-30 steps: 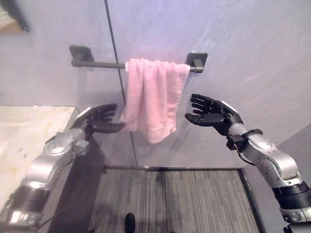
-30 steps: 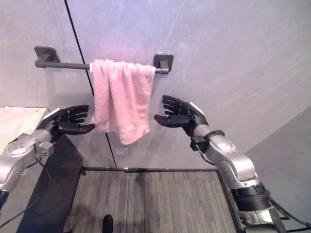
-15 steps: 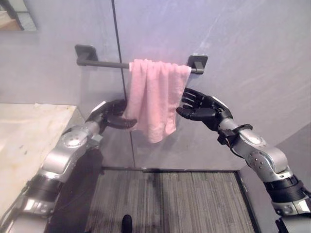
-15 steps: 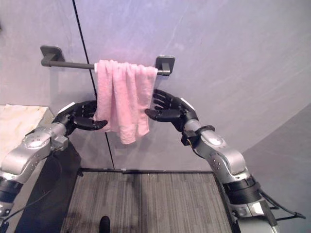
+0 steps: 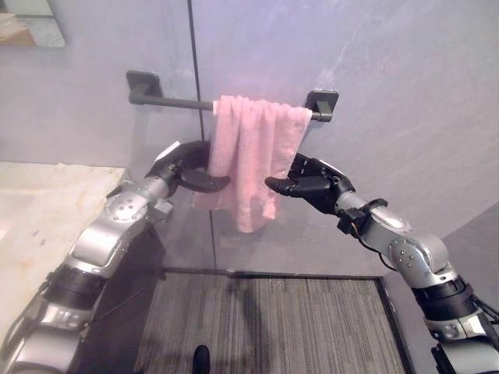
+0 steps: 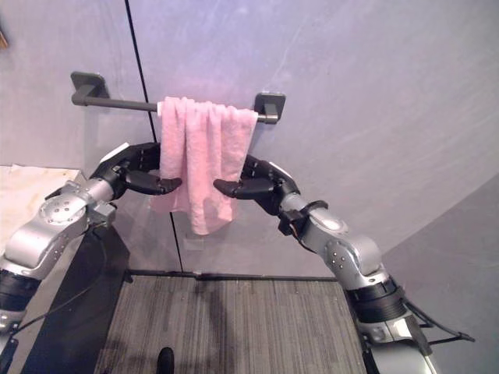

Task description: Organize the bathroom.

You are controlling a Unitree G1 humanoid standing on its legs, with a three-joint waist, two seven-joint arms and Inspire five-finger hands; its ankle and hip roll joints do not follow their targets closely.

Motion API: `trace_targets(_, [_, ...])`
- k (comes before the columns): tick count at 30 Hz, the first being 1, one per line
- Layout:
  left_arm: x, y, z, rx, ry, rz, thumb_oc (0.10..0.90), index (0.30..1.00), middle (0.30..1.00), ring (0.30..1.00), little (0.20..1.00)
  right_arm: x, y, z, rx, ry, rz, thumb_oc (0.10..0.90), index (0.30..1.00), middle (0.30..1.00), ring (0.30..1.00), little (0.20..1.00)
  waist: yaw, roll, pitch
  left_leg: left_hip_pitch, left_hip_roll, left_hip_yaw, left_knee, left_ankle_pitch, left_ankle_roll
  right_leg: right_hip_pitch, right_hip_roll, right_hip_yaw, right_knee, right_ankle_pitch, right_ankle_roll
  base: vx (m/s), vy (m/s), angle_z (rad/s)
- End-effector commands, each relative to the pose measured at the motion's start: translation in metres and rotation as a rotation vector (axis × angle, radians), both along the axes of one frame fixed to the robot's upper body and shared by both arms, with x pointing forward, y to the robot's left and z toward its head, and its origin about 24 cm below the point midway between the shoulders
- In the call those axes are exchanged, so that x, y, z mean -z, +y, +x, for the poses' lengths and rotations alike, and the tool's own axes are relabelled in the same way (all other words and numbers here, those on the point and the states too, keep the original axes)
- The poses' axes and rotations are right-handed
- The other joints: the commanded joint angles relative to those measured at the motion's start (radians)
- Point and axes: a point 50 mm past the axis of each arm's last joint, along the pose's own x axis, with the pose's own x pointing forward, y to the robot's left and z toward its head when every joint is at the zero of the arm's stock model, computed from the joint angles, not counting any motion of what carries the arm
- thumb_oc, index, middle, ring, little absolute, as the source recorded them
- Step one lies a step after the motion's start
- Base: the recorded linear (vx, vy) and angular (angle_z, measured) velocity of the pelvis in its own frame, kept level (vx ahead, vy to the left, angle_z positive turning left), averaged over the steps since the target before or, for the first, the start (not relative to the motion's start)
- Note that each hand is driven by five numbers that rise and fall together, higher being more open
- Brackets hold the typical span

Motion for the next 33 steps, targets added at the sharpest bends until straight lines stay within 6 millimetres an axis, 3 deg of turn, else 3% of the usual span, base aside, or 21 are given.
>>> trace_targets(1, [-0.078, -0.013, -0.003, 0.059, -0.380, -0.042, 0.800, 0.900, 0.900, 0.900, 0.900, -0.039, 0.002, 0.003, -0.041, -0.174, 0.037, 0.800, 0.900, 0.900, 0.900, 0.900, -0.022, 0.023, -0.153, 0.028, 0.067, 0.081, 0.000, -0.097, -0.037, -0.078, 0.001, -0.042, 0.098, -0.075, 0.062, 0.00, 0.000, 0.00])
trace_targets(14, [-0.083, 0.005, -0.003, -0.003, -0.388, -0.058, 0.800, 0.900, 0.900, 0.900, 0.900, -0.041, -0.022, 0.005, 0.063, -0.202, -0.015, 0.800, 0.900, 0.900, 0.900, 0.900, -0.030, 0.028, -0.151, 0.031, 0.065, 0.086, -0.003, -0.100, -0.037, -0.080, -0.002, -0.042, 0.096, -0.072, 0.066, 0.00, 0.000, 0.00])
trace_targets(15, [-0.082, 0.005, -0.003, -0.009, -0.380, -0.055, 0.602, 0.604, 0.604, 0.604, 0.604, -0.042, -0.023, 0.005, 0.069, -0.207, -0.025, 0.574, 0.561, 0.561, 0.561, 0.561, -0.031, 0.028, -0.152, 0.032, 0.065, 0.086, -0.003, -0.101, -0.037, -0.081, -0.002, -0.041, 0.097, -0.072, 0.066, 0.00, 0.000, 0.00])
trace_targets(16, [-0.082, 0.006, -0.002, -0.018, -0.371, -0.047, 0.455, 0.382, 0.382, 0.382, 0.382, -0.043, -0.024, 0.005, 0.074, -0.213, -0.033, 0.400, 0.300, 0.300, 0.300, 0.300, -0.031, 0.029, -0.151, 0.032, 0.064, 0.087, -0.003, -0.101, -0.036, -0.081, -0.002, -0.040, 0.098, -0.072, 0.067, 0.00, 0.000, 0.00])
trace_targets(17, [-0.082, 0.006, -0.002, -0.020, -0.368, -0.042, 0.400, 0.300, 0.300, 0.300, 0.300, -0.043, -0.024, 0.005, 0.079, -0.220, -0.041, 0.400, 0.300, 0.300, 0.300, 0.300, -0.032, 0.029, -0.150, 0.032, 0.064, 0.088, -0.003, -0.101, -0.035, -0.082, -0.002, -0.040, 0.099, -0.072, 0.067, 0.00, 0.000, 0.00])
trace_targets(33, [-0.081, 0.006, 0.003, -0.031, -0.352, -0.050, 0.400, 0.300, 0.300, 0.300, 0.300, -0.046, -0.020, 0.007, 0.071, -0.225, -0.031, 0.400, 0.300, 0.300, 0.300, 0.300, -0.032, 0.031, -0.144, 0.031, 0.061, 0.092, -0.003, -0.102, -0.033, -0.080, -0.005, -0.042, 0.097, -0.070, 0.069, 0.00, 0.000, 0.00])
